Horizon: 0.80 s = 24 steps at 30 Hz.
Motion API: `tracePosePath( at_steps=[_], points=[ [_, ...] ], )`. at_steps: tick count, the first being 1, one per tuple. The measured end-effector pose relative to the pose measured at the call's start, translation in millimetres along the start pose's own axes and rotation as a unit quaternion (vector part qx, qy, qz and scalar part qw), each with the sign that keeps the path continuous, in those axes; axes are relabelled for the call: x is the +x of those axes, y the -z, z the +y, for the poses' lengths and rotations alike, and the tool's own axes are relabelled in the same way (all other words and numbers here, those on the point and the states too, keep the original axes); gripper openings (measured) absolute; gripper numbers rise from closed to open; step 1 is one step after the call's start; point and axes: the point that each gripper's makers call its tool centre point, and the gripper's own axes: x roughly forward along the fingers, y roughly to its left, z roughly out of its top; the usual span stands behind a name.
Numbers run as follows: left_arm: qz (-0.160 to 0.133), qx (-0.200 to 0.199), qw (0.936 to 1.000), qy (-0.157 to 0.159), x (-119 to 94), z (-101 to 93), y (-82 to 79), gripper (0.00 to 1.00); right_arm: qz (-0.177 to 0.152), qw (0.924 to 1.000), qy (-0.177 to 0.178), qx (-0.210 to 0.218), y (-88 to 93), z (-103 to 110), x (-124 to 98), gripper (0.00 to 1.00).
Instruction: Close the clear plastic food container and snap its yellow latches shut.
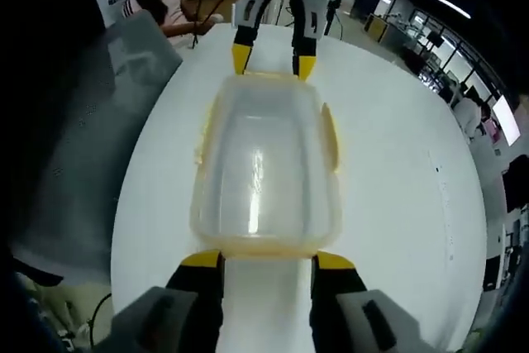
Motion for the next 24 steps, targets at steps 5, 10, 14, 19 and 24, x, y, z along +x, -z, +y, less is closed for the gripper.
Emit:
tracePosePath(
  at_steps=[5, 10, 14, 19, 24],
  points=[
    [-0.004, -0.008, 0.9999, -0.010, 0, -0.9, 8.4, 0.51, 0.019, 0.9997, 0.004, -0.013, 12.7, 0, 2, 0.50],
    [-0.024, -0.024, 0.9983, -0.048, -12, 4.0, 13.5, 0.50, -0.015, 0.9994, 0.001, 0.033, 16.0, -5, -17, 0.47],
    [-0.073, -0.066, 0.9937, -0.053, -27, -2.3, 5.2, 0.45, -0.048, 0.9970, 0.001, 0.060, 9.7, -11, -35, 0.44],
    [-0.123, -0.088, 0.9860, -0.070, -42, -4.8, -6.9, 0.43, -0.068, 0.9958, 0.013, 0.060, -0.8, -15, -47, 0.39],
    [-0.127, -0.086, 0.9847, -0.083, -40, -4.1, -11.1, 0.41, -0.095, 0.9935, 0.009, 0.063, -18.8, -12, -49, 0.33]
  ],
)
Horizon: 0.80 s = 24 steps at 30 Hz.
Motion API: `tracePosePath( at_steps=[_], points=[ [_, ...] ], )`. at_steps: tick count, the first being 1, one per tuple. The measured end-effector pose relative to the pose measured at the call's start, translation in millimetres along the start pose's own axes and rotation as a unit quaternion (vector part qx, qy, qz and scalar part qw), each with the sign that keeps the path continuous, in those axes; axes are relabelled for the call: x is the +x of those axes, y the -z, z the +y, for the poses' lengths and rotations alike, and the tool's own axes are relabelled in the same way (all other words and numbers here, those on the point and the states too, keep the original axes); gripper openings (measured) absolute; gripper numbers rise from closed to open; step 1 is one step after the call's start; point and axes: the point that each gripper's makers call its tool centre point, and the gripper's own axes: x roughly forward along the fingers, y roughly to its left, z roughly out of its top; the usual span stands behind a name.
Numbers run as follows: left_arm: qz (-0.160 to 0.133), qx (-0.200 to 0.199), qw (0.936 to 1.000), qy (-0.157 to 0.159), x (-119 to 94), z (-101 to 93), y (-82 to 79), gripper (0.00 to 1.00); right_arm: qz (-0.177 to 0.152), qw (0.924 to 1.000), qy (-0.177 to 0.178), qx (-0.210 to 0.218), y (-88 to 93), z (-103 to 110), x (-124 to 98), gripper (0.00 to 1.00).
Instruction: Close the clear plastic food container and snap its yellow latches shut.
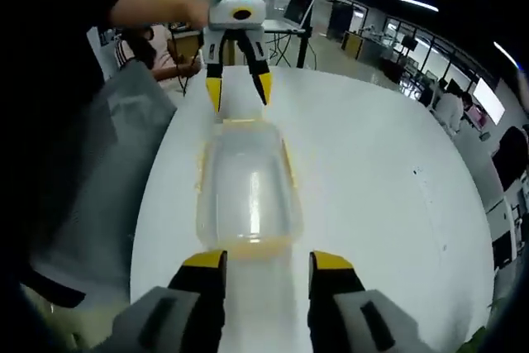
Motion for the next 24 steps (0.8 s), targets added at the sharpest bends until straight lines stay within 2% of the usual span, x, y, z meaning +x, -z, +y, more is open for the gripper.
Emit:
tracePosePath(
  at_steps=[5, 8, 10, 13, 17, 21, 24],
  points=[
    [0.004, 0.010, 0.9999, -0.001, 1, -1.3, -3.3, 0.42, 0.006, 1.0000, -0.002, 0.001, 3.7, -1, 1, 0.33],
    [-0.001, 0.010, 0.9999, -0.006, 1, 1.4, -9.2, 0.43, -0.002, 1.0000, -0.005, 0.007, 0.2, 0, 2, 0.33],
    [-0.007, 0.006, 0.9999, -0.009, 5, 2.6, -15.1, 0.43, -0.009, 0.9999, -0.007, 0.010, -5.1, 0, 5, 0.33],
    [0.003, 0.011, 0.9999, -0.007, 18, -1.0, -20.9, 0.47, -0.024, 0.9995, -0.015, 0.013, -20.3, 4, 12, 0.34],
    [0.000, 0.023, 0.9997, 0.004, 28, -8.8, -32.9, 0.41, -0.023, 0.9995, -0.020, -0.002, -30.9, 8, 22, 0.34],
    [-0.012, 0.025, 0.9996, 0.008, 37, -11.2, -45.5, 0.40, -0.022, 0.9993, -0.027, -0.013, -41.5, 11, 32, 0.33],
    [-0.015, 0.024, 0.9993, 0.023, 42, -17.1, -51.1, 0.39, -0.022, 0.9992, -0.028, -0.020, -48.0, 11, 39, 0.33]
  ],
)
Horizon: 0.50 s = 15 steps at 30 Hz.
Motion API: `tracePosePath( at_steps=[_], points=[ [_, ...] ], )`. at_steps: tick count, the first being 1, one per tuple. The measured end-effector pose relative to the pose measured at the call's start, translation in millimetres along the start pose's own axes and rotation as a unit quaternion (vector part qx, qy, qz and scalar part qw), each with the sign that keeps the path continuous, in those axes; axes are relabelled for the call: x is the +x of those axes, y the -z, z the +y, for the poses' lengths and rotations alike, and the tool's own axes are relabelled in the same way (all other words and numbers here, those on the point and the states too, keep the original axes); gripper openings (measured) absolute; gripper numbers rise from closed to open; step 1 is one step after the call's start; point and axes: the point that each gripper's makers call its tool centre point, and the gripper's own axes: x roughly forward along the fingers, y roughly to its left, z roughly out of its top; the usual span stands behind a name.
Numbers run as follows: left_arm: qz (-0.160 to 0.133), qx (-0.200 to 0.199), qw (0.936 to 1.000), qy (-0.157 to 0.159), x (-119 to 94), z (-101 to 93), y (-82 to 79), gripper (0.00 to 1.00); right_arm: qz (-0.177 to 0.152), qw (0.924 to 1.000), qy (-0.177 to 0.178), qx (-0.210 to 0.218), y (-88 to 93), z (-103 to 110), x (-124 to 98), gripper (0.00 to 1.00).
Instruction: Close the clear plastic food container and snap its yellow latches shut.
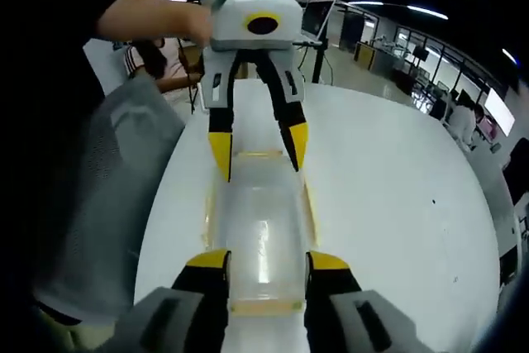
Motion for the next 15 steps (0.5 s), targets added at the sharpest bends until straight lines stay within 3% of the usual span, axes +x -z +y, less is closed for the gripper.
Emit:
tracePosePath(
  at_steps=[6, 15],
  points=[
    [-0.011, 0.004, 0.9999, 0.007, 8, -2.3, -8.0, 0.38, -0.006, 0.9999, -0.011, -0.003, -12.0, 1, 7, 0.33],
    [-0.019, 0.009, 0.9996, 0.018, 13, -8.4, -14.4, 0.38, -0.002, 0.9998, -0.018, -0.011, -15.5, 0, 15, 0.33]
  ],
)
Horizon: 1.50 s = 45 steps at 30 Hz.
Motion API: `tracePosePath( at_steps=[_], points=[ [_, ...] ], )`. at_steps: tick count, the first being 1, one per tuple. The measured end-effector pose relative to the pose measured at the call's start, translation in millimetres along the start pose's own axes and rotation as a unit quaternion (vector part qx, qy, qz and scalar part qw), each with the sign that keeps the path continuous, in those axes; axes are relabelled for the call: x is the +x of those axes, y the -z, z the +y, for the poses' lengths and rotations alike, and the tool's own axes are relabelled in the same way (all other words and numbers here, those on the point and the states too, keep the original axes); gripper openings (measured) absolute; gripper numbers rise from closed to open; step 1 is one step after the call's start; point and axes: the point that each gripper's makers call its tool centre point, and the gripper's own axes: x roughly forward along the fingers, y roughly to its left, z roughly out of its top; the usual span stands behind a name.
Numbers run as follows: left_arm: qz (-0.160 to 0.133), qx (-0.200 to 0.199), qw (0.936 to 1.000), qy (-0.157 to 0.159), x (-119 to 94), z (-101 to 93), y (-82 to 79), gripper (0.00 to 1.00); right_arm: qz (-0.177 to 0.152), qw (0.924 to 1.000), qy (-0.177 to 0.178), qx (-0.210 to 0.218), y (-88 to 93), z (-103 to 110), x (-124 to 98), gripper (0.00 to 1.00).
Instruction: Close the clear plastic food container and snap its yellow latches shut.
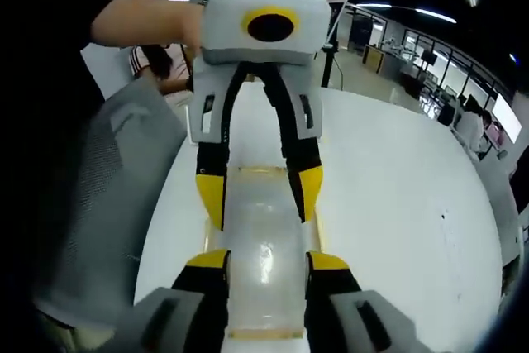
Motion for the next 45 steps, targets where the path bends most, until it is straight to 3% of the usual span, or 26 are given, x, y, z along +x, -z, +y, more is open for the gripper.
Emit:
tracePosePath(
  at_steps=[27, 44, 45],
  points=[
    [0.006, -0.002, 0.9999, -0.014, 13, 0.1, 0.1, 0.34, 0.009, 0.9998, -0.015, -0.013, -7.8, -11, 11, 0.39],
    [0.006, -0.008, 0.9999, -0.013, 10, -3.3, 2.9, 0.32, 0.027, 0.9989, -0.022, -0.030, 0.7, -20, 20, 0.46],
    [0.007, -0.008, 0.9999, -0.011, 10, -4.2, 3.2, 0.32, 0.043, 0.9977, -0.015, -0.051, 6.2, -24, 21, 0.47]
  ],
)
